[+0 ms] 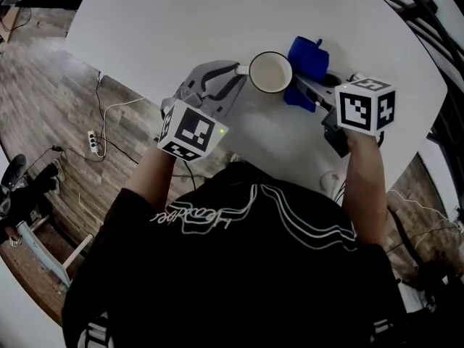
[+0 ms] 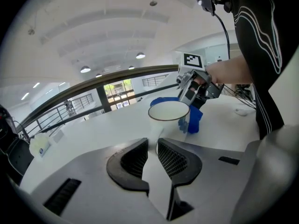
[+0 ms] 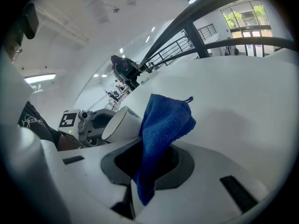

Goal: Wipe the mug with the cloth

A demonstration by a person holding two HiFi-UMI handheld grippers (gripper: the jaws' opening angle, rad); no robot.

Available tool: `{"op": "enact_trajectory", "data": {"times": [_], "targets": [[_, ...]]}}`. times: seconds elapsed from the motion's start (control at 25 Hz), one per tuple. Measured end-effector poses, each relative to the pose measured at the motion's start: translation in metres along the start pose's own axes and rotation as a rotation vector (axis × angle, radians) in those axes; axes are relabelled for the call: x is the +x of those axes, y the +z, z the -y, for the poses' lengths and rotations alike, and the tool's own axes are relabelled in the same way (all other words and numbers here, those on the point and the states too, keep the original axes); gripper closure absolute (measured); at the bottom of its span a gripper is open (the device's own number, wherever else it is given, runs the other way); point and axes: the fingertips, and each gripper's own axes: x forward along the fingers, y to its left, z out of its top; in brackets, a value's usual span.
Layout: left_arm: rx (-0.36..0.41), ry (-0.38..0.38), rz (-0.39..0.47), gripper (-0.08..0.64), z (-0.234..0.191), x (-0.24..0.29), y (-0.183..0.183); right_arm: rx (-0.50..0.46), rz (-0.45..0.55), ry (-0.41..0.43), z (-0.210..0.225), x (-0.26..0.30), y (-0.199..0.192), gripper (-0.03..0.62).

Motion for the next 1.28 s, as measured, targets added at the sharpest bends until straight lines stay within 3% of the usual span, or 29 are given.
{"op": "enact_trajectory", "data": {"times": [0.32,0.76,1.08,1.28], "targets": [[0.047,-0.012,0.017,0.486,-0.01,-0.004,-0.004,-0.041,0.009,-0.005,-0.003,-0.011,0.007,0.541],[0.198,-0.173,0.065,0.486,-0.01,0.004,0.001,0.007,0.164,0.031,-0.034,-0.043,0.034,0.541],[0.278,-0.243,0.077,0.486,-0.015,0.016,0.006,0.033,0.199,0.054,-0.035,-0.039,0.036,0.541],[0.285,-0.269,0.082,0.486,-0.026,0.021,0.011,0.048,0.18,0.076,-0.03,-0.026,0.045,0.541]]}}
